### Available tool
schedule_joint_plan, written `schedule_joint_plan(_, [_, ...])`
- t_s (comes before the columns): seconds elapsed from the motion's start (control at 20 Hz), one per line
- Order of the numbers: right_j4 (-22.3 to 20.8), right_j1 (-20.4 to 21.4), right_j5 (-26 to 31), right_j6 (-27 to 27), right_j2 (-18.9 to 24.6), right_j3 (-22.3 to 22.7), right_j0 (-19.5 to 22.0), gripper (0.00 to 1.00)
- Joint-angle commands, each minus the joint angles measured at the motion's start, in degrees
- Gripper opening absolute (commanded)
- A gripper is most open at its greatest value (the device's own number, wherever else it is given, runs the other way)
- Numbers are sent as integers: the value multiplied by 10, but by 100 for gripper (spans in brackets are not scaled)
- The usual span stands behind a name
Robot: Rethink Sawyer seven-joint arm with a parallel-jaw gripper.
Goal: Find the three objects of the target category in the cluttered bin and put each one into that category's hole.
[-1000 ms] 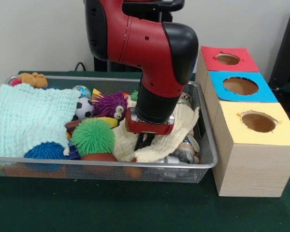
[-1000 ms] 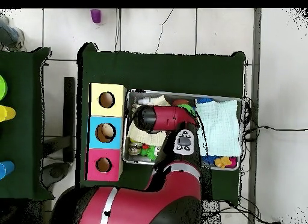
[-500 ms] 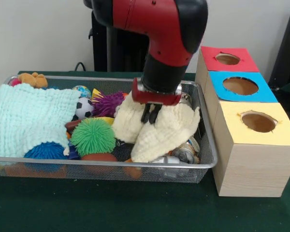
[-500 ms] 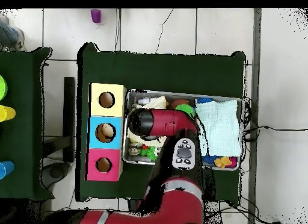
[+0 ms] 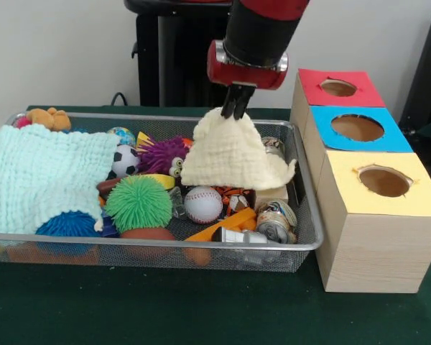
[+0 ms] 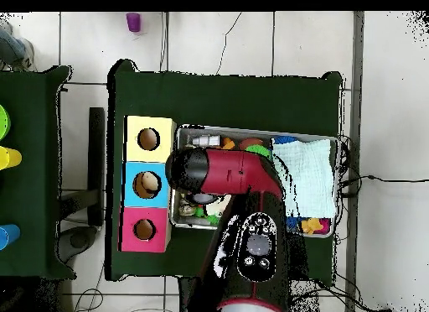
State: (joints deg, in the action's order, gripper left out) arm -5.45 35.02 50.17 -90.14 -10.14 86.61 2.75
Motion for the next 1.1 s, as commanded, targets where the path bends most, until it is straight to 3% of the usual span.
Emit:
schedule_joint_plan(0.05, [-41,35,39,14,15,50,24,0])
schedule_joint_plan(0.6, [-107,-23,-20,68,39,-8,110,0])
schedule_joint_plan(1.1, [-171,32,-46,109,57,35,188,0])
